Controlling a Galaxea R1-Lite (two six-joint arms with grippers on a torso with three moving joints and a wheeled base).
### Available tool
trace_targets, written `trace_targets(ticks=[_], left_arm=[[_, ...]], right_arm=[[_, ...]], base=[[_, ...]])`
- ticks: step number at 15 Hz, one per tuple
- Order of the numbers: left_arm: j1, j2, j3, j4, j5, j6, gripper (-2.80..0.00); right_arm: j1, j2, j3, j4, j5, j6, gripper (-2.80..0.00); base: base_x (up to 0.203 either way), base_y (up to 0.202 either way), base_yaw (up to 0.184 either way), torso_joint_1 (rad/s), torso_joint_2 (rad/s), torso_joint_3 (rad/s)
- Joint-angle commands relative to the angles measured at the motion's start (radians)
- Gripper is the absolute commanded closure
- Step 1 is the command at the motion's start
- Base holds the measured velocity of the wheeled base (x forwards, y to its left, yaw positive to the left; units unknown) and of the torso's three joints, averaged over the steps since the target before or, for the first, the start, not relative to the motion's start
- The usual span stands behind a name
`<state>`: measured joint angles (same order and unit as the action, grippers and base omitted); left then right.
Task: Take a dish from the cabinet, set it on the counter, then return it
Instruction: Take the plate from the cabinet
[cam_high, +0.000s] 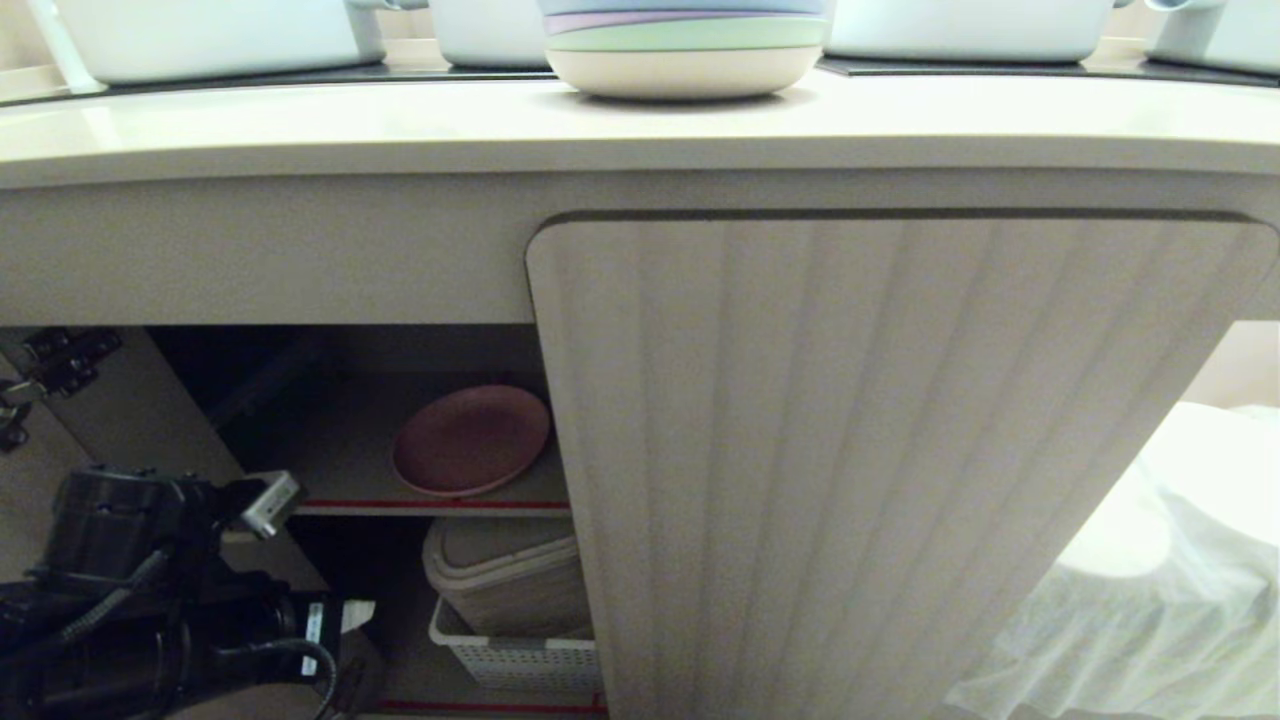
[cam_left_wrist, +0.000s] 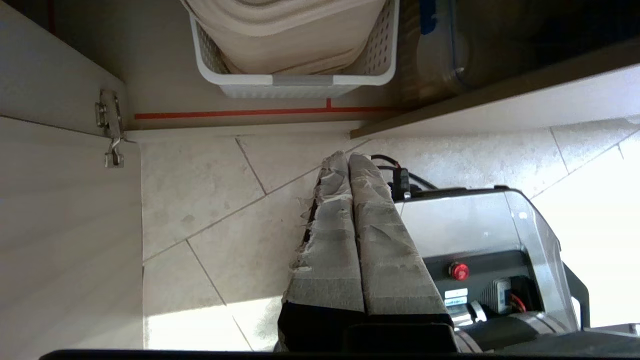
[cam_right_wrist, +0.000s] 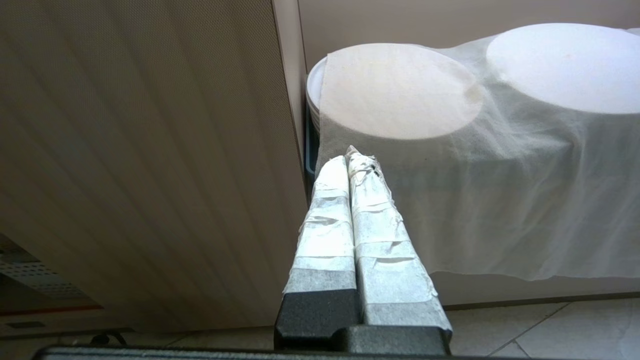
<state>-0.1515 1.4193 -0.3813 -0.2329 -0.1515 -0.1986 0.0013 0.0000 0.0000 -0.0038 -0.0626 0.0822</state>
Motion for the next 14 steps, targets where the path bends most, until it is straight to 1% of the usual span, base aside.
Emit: trace_targets(ticks=[1,3,7,10,12,14], left_arm=[[0.000,0.035,0.001,-0.029,0.000,-0.019,0.00],[-0.003,0.073,0.000,-0.103,0.001,-0.075,0.00],[-0.003,0.157,-0.007,-0.177,0.050,-0.087,0.00],[0.000,0.201,-0.010,-0.265,0.052,-0.093,0.00],[0.001,0.225,-0.010,-0.348,0.061,-0.095,0.00],[0.001,0.237,-0.013,-0.402,0.067,-0.120,0.00]], right_arm=[[0.000,0.000,0.000,-0.001,0.000,0.001,0.00],[0.000,0.000,0.000,0.000,0.000,0.001,0.00],[0.000,0.000,0.000,-0.001,0.000,0.001,0.00],[0.000,0.000,0.000,-0.001,0.000,0.001,0.00],[0.000,0.000,0.000,-0.001,0.000,0.001,0.00],[0.000,0.000,0.000,0.001,0.000,0.001,0.00]], base=[[0.000,0.000,0.000,0.000,0.00,0.000],[0.000,0.000,0.000,0.000,0.00,0.000],[0.000,0.000,0.000,0.000,0.00,0.000],[0.000,0.000,0.000,0.000,0.00,0.000],[0.000,0.000,0.000,0.000,0.00,0.000],[0.000,0.000,0.000,0.000,0.00,0.000]])
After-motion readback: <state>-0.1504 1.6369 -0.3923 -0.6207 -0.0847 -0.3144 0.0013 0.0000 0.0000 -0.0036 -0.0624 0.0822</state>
